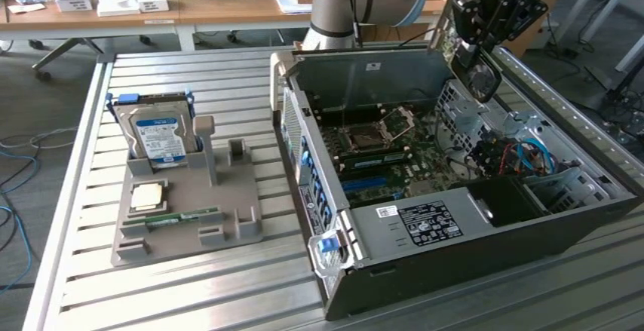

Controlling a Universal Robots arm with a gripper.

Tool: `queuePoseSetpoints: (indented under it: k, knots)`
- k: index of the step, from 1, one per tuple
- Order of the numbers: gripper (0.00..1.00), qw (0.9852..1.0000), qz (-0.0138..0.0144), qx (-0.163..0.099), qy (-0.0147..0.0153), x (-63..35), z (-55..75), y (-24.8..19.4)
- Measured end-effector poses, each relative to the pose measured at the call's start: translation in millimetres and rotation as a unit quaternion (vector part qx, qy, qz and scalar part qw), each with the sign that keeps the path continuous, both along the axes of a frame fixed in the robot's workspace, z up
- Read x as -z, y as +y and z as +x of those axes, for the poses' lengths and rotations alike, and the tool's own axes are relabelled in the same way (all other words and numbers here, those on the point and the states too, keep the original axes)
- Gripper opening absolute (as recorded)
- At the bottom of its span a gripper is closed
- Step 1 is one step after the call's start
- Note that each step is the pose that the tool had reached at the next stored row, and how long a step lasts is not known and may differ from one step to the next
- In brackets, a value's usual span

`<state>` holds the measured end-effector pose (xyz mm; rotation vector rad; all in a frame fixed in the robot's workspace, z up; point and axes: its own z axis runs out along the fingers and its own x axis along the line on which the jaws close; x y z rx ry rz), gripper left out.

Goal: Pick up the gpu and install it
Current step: 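Pick up the gpu and move the gpu toward the slot, then insert the gpu into the slot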

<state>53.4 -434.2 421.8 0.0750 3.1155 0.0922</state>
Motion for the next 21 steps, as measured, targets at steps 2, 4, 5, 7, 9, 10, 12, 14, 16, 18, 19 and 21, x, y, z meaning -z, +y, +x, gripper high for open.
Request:
queuePoseSetpoints:
  k: [2, 4, 5, 7, 9, 10, 12, 14, 16, 18, 19, 21]
  knots:
    - [0.27, 1.0, 0.0, 0.0, 0.0, 0.0, 0.2, -0.6]
    - [0.27, 1.0, 0.0, 0.0, 0.0, 0.0, 0.3, -0.6]
    - [0.27, 1.0, 0.0, 0.0, 0.0, 0.0, 0.4, -0.6]
    - [0.27, 1.0, 0.0, 0.0, 0.0, 0.0, 0.4, -0.6]
    - [0.27, 1.0, 0.0, 0.0, 0.0, 0.0, 0.4, -0.6]
    - [0.27, 1.0, 0.0, 0.0, 0.0, 0.0, 0.4, -0.6]
    - [0.27, 1.0, 0.0, 0.0, 0.0, 0.0, 0.3, -0.6]
    - [0.27, 1.0, 0.0, 0.0, 0.0, 0.0, 0.4, -0.6]
    - [0.27, 1.0, 0.0, -0.001, 0.0, 0.0, 0.4, -0.6]
    - [0.27, 1.0, 0.0, -0.003, 0.0, 0.0, 0.3, -0.6]
    - [0.27, 1.0, 0.0, -0.005, 0.0, 0.0, 0.3, -0.6]
    - [0.27, 1.0, 0.0001, -0.01, 0.0, 0.1, 0.3, -0.6]
